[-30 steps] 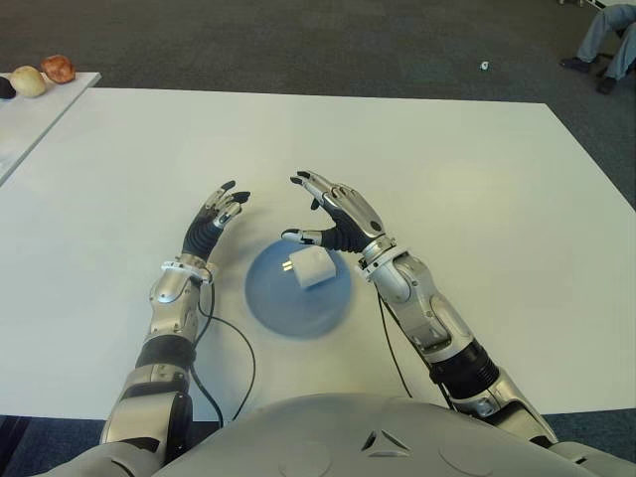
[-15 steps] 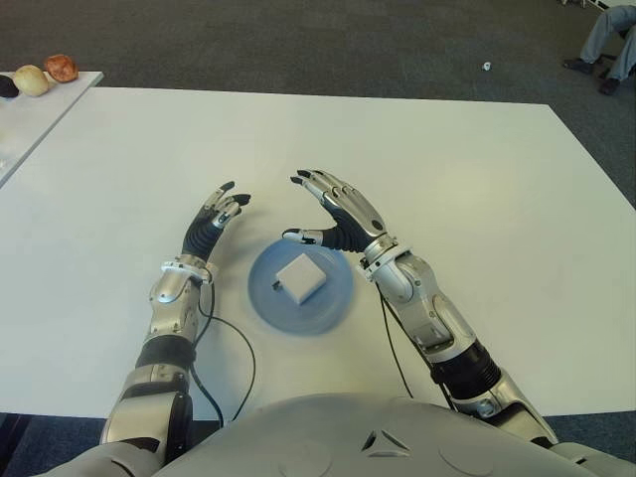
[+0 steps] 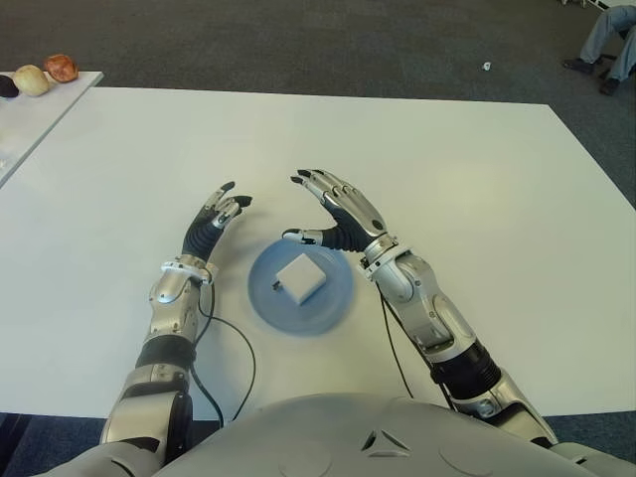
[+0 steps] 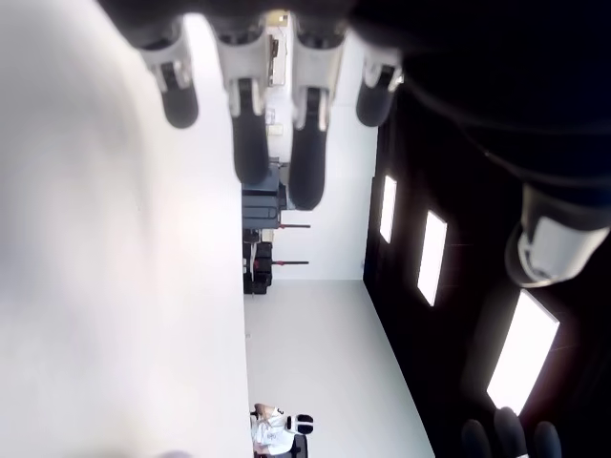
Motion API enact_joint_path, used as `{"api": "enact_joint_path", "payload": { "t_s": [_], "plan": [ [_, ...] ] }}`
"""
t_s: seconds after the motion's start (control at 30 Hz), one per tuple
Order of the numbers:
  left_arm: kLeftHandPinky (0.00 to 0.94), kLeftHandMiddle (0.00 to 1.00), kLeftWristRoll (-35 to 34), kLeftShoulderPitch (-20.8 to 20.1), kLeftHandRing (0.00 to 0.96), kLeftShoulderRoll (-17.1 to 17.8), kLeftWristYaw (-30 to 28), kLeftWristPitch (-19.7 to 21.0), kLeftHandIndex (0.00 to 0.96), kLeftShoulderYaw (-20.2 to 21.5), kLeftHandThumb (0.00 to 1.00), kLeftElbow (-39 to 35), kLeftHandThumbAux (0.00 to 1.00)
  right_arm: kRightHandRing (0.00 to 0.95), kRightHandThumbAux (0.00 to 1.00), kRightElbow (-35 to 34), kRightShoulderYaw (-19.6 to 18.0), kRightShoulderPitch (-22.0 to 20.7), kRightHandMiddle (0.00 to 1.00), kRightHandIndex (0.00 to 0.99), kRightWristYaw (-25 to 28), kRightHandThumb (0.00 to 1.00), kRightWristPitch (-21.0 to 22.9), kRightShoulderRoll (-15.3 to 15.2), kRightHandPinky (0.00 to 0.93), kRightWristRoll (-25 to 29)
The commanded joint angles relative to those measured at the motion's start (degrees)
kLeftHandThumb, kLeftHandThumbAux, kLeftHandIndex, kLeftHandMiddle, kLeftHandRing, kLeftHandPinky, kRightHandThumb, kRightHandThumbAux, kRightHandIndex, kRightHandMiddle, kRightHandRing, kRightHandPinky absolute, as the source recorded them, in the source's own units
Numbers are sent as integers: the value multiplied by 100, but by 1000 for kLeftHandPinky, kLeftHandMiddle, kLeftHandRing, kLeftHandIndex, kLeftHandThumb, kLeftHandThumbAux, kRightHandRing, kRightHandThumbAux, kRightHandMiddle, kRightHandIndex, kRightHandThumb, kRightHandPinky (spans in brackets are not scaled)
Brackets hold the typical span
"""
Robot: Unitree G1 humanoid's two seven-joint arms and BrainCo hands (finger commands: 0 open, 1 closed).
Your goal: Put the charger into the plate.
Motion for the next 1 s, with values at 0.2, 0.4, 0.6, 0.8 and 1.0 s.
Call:
{"api": "enact_joint_path", "payload": {
  "t_s": [0.2, 0.4, 0.6, 0.8, 1.0],
  "plan": [
    [64, 245, -15, -10, 212, 61, -125, -15, 68, 16, 0, 145, 446, 0, 208, 464, -652, -51, 0, 0, -735, 230, 40, 202, 0, 328],
    [68, 267, -60, -38, 218, 30, -121, -37, 73, 49, 0, 212, 454, 0, 301, 1129, -1508, -173, 0, 0, -1507, 163, -232, 441, 0, 1149],
    [78, 287, -105, -44, 224, 6, -112, -13, 86, 79, 0, 235, 426, 0, 488, 1695, -2612, 155, 0, 0, -1719, 119, -934, 683, 0, 2776],
    [101, 283, -133, -75, 221, 1, -77, -4, 92, 108, 0, 234, 433, 0, 667, 2990, -3315, 51, 0, 0, -1719, 88, -1861, 1018, 0, 3973],
    [110, 264, -131, -119, 211, -9, -50, -18, 97, 138, 0, 248, 448, 0, 751, 3804, -3611, -119, 3, 7, -1553, 70, -2382, 1341, 3, 4627]
  ]
}}
